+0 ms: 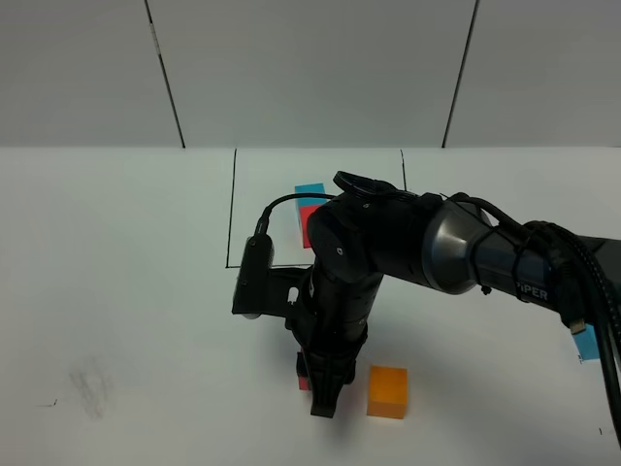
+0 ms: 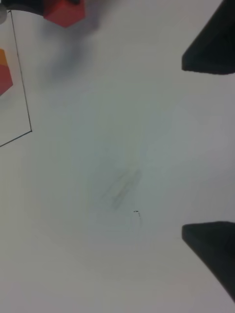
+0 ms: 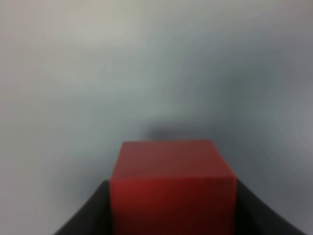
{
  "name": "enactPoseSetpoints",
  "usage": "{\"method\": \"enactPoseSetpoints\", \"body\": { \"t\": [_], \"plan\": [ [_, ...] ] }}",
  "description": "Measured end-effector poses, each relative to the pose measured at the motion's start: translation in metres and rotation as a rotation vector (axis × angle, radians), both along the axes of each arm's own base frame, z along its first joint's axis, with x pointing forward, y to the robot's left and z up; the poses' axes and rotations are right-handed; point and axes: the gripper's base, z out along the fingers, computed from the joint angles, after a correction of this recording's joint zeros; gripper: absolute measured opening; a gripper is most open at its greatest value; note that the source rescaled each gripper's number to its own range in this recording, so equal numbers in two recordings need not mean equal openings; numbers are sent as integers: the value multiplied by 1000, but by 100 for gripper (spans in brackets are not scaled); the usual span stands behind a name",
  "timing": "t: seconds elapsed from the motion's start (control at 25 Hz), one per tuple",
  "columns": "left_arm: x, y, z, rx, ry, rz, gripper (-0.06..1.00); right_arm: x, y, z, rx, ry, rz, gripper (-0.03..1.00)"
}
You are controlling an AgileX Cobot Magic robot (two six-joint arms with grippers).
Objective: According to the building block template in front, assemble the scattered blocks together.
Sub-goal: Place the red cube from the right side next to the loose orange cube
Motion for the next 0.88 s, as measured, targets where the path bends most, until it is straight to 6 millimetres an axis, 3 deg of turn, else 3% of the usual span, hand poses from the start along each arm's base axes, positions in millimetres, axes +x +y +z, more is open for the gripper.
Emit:
{"method": "enactPoseSetpoints", "body": {
  "t": [0.32,0.88],
  "plan": [
    [0,0,0,0,0,0,53,-5,-7,-16,-14,2,-5,19],
    [0,0,0,1,0,0,53,-4,-7,-24,-17,3,-9,19]
  ]
}}
